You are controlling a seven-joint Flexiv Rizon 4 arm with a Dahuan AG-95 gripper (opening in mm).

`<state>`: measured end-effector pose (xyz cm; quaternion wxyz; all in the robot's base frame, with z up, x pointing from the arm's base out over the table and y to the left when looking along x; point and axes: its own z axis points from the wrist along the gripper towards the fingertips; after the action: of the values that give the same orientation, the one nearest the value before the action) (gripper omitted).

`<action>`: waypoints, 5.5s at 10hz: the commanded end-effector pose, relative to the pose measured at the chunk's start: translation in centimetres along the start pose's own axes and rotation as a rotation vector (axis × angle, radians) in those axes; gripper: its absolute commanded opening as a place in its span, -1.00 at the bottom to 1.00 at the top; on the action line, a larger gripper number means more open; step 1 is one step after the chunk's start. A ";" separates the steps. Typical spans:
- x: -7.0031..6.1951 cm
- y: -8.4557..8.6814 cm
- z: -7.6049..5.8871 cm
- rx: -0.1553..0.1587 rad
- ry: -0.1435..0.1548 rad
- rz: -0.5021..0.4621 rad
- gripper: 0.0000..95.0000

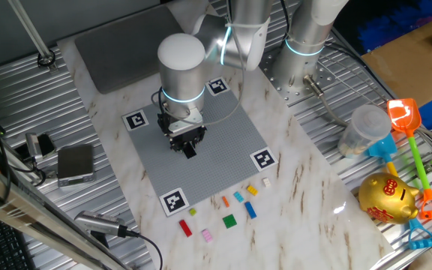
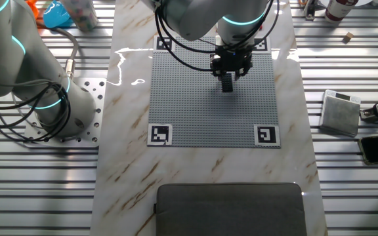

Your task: Build with small Lego blocks

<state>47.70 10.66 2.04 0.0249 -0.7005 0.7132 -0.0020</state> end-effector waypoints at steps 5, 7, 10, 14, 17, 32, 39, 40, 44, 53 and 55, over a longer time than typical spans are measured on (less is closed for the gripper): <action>0.6 0.1 -0.2 -0.002 -0.002 0.040 -1.00; 0.6 0.1 -0.2 -0.002 -0.002 0.047 -1.00; 0.7 0.0 0.1 -0.002 -0.001 0.060 -1.00; 0.6 -0.2 0.1 -0.002 -0.001 0.067 -1.00; 0.6 -0.3 0.4 -0.002 -0.002 0.070 -1.00; 0.2 -0.4 0.8 0.001 0.000 0.125 -1.00; 0.3 -0.4 1.1 -0.002 -0.012 0.187 -1.00; 0.4 -0.4 1.2 -0.002 -0.012 0.187 -1.00; 0.3 -0.4 1.2 -0.004 -0.019 0.197 -1.00; 0.0 -0.3 1.4 -0.007 -0.007 0.209 -1.00; 0.0 -0.2 1.4 -0.007 -0.006 0.217 -1.00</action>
<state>48.02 10.74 1.35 0.0249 -0.6193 0.7848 0.0061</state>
